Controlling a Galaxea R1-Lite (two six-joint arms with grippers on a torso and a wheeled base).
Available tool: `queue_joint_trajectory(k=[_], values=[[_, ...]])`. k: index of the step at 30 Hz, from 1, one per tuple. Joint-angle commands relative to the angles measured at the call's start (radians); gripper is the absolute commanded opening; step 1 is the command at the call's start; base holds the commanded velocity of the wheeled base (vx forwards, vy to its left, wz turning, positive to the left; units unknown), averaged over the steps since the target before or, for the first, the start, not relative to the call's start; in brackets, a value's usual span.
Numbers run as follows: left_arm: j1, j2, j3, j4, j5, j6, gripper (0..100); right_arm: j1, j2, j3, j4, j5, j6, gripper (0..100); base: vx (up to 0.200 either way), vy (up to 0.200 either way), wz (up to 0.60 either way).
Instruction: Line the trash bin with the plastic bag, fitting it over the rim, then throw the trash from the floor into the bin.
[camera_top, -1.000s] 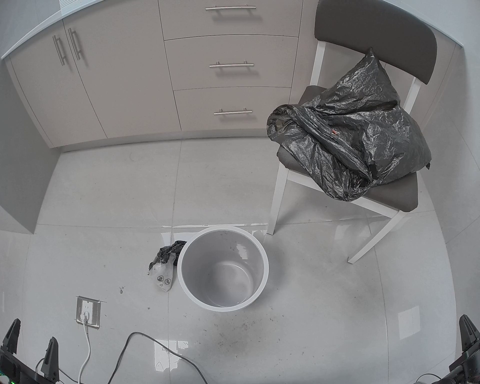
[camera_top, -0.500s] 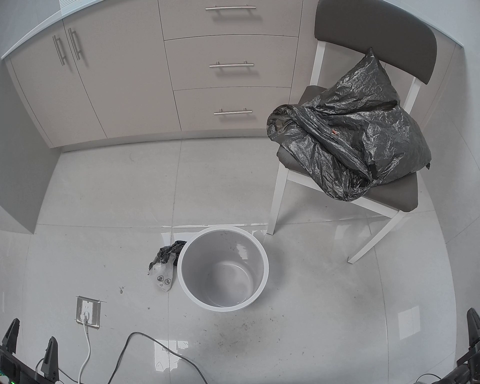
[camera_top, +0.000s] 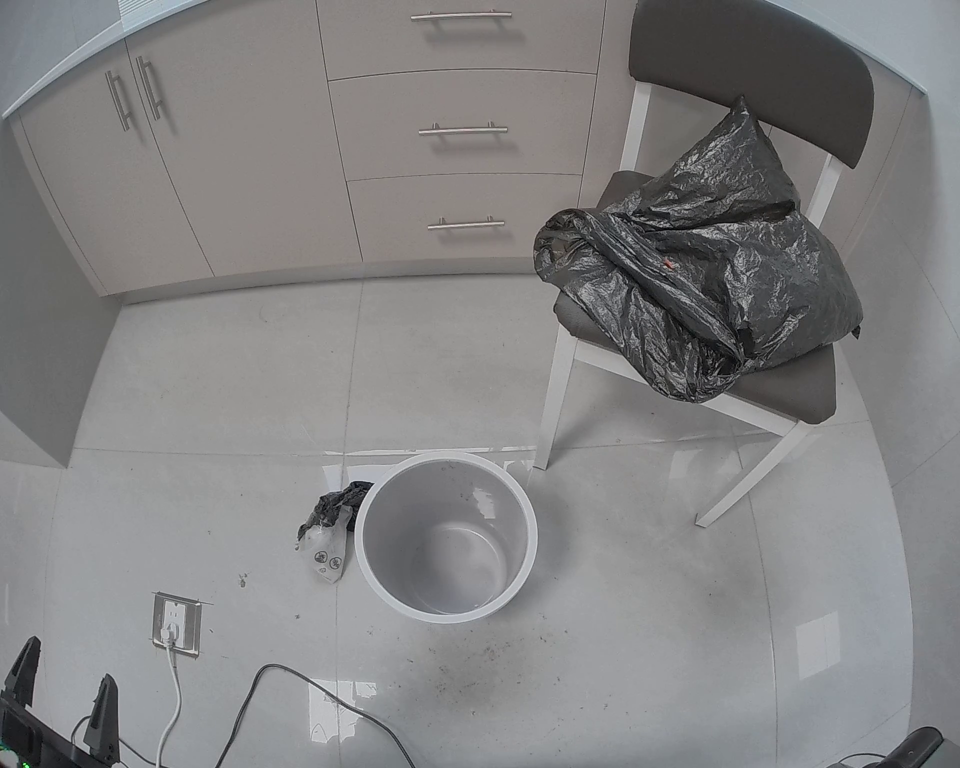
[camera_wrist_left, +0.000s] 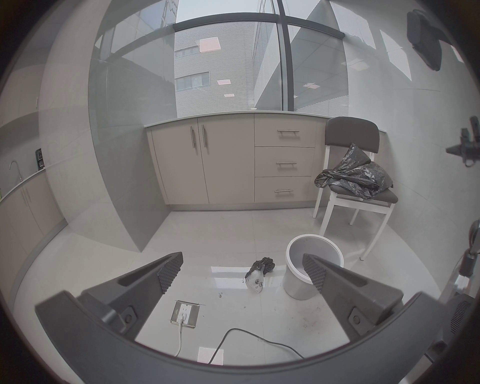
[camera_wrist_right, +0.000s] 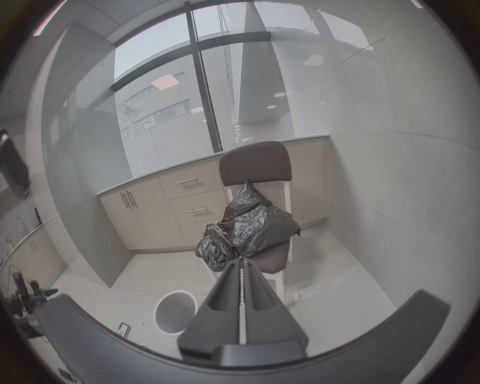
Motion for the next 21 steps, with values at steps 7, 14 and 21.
queue_joint_trajectory(k=[7, 14, 21], values=[[-0.008, 0.027, 0.013, -0.002, -0.015, 0.023, 100, 0.325, 0.730, -0.375, -0.105, -0.122, -0.059, 0, 0.000, 0.000, 0.00], [0.024, 0.026, 0.013, -0.002, -0.016, 0.029, 100, 0.371, 0.881, -0.485, -0.110, -0.160, -0.059, 0, 0.000, 0.000, 0.00], [-0.024, 0.040, 0.010, 0.000, -0.016, 0.015, 100, 0.378, 0.942, -0.536, -0.110, -0.160, -0.061, 0, 0.000, 0.000, 0.00]])
